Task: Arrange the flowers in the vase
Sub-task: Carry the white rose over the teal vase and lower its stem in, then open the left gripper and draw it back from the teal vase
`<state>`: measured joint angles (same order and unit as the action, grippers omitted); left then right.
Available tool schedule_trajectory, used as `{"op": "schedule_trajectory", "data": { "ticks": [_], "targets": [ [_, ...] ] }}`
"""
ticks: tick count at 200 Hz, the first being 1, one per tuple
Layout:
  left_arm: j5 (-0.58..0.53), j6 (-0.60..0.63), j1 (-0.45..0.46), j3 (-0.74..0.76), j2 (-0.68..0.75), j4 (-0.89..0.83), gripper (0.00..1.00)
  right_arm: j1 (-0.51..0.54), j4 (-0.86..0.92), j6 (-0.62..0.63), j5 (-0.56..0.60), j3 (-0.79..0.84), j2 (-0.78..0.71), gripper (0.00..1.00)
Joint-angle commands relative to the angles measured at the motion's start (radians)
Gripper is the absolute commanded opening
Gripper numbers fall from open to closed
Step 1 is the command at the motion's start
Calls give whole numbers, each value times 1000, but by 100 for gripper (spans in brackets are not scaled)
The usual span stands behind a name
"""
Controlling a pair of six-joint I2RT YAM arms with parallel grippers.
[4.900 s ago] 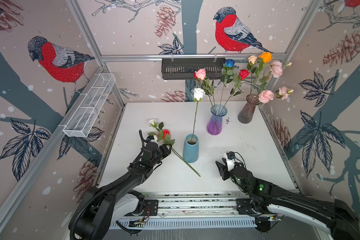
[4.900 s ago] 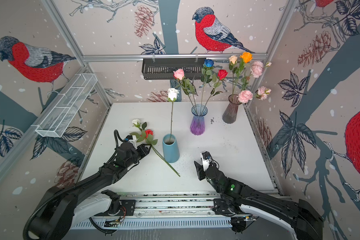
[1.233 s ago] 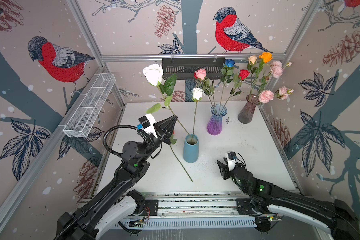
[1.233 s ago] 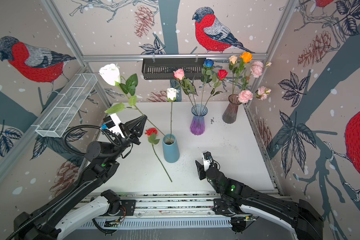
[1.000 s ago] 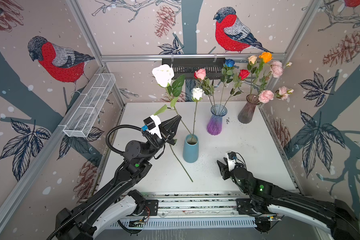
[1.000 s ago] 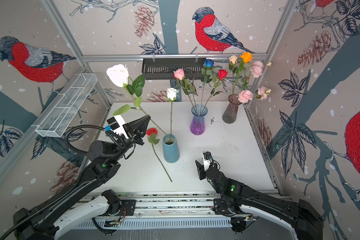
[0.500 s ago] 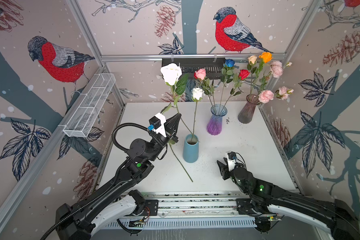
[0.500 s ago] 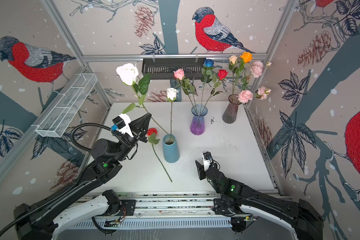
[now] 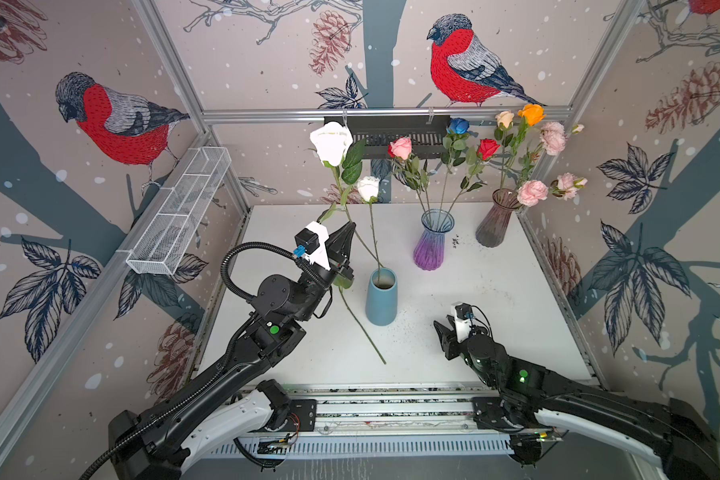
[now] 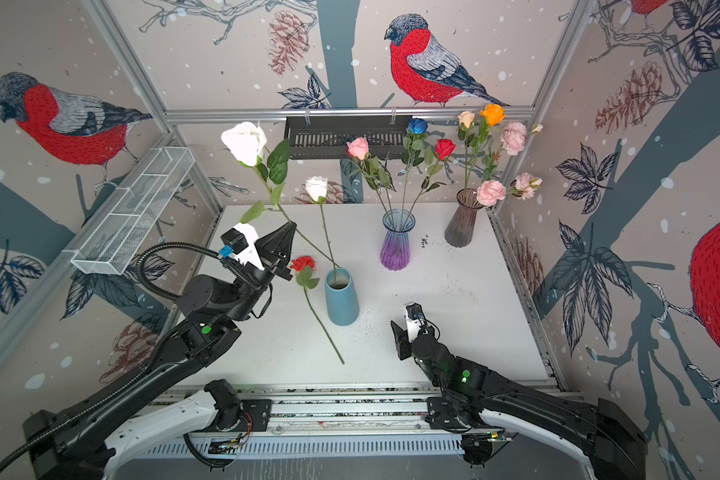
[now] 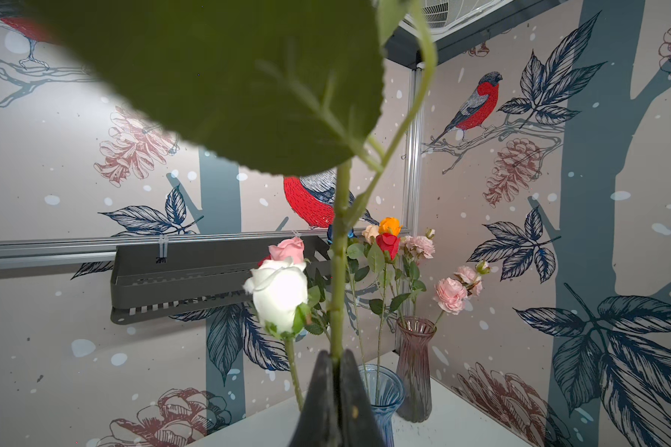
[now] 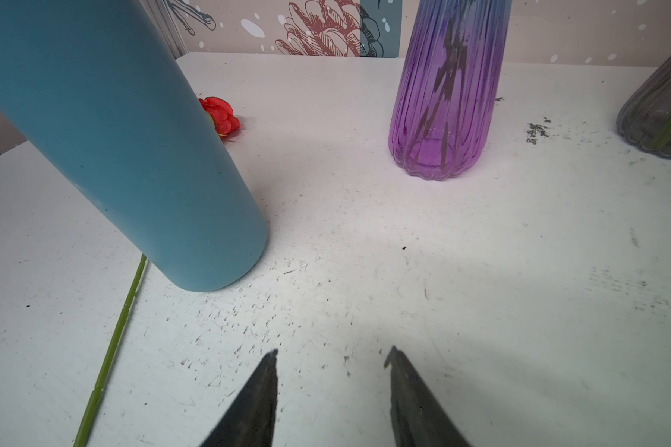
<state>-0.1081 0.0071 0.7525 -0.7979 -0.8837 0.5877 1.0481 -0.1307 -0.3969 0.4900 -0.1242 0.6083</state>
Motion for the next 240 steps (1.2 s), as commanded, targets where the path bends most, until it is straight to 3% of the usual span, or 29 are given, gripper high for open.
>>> {"op": "schedule_trajectory", "data": {
  "ticks": [1,77,169,240],
  "targets": [
    [13,-7,1,-11,-1,14,0,1,-21,-7,13,-3,-1,47],
    [160,-68,1,-35,4,56,0,2,-21,-5,12,-3,-1,47],
    [110,-74,1,-42,5,-24,0,5,-20,-5,14,-3,-5,47],
    [68,-189,1,75,-43,55,0,6,-18,-7,19,-3,-8,47]
  ]
}}
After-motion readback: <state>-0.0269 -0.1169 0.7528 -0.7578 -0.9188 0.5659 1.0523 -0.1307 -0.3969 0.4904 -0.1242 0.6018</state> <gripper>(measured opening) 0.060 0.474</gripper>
